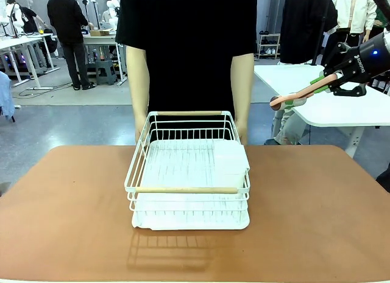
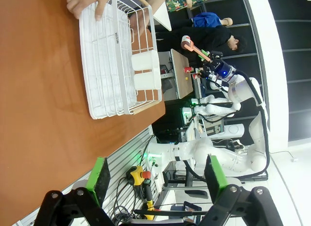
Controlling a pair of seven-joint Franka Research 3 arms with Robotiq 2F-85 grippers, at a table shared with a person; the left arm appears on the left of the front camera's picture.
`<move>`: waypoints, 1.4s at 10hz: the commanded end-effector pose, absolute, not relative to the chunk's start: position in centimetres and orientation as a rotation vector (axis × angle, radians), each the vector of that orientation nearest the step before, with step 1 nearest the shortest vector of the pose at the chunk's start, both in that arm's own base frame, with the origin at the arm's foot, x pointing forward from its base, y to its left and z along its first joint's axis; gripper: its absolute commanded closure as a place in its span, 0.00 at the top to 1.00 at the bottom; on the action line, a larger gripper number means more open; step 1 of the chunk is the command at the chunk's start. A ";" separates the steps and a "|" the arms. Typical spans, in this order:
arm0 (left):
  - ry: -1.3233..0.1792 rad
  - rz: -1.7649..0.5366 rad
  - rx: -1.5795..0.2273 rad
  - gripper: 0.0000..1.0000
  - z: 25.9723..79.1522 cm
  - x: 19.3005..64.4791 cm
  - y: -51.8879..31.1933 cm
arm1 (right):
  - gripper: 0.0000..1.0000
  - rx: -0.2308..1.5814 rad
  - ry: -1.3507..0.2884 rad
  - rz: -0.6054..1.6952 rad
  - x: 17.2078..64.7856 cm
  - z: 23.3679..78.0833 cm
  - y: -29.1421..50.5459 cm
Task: Clean the table.
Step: Clean the table with the Lint Roller when the human lifts the Dish drying rack.
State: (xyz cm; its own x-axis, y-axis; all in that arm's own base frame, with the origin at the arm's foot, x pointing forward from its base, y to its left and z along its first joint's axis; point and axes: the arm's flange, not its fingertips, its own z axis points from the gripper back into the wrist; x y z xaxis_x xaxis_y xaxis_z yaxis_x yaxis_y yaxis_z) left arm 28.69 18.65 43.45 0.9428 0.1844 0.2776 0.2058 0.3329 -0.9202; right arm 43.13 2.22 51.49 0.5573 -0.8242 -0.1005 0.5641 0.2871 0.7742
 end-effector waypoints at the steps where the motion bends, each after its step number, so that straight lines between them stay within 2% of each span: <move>1: -0.377 -0.034 -1.255 1.00 43.4 28.5 18.9 | 0.06 0.870 -0.352 -0.950 43.1 51.7 2.3; 11: -0.377 -0.034 -1.255 1.00 43.4 28.5 18.9 | 0.06 0.870 -0.352 -0.950 43.1 51.7 2.3; 12: -0.377 -0.034 -1.255 1.00 43.4 28.5 18.9 | 0.21 0.866 -0.349 -0.953 43.1 51.5 2.2; 14: -0.377 -0.034 -1.255 1.00 43.4 28.5 18.9 | 0.21 0.812 -0.247 -0.686 44.5 52.4 2.1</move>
State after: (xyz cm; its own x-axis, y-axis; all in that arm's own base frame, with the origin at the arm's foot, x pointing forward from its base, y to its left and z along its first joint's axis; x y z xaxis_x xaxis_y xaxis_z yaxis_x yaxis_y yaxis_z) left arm 28.70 18.64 43.45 0.9429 0.1841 0.2776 0.2059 0.3330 -0.9202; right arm 43.40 2.69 51.67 0.6586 -0.7482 -0.0803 0.5391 0.3946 0.7441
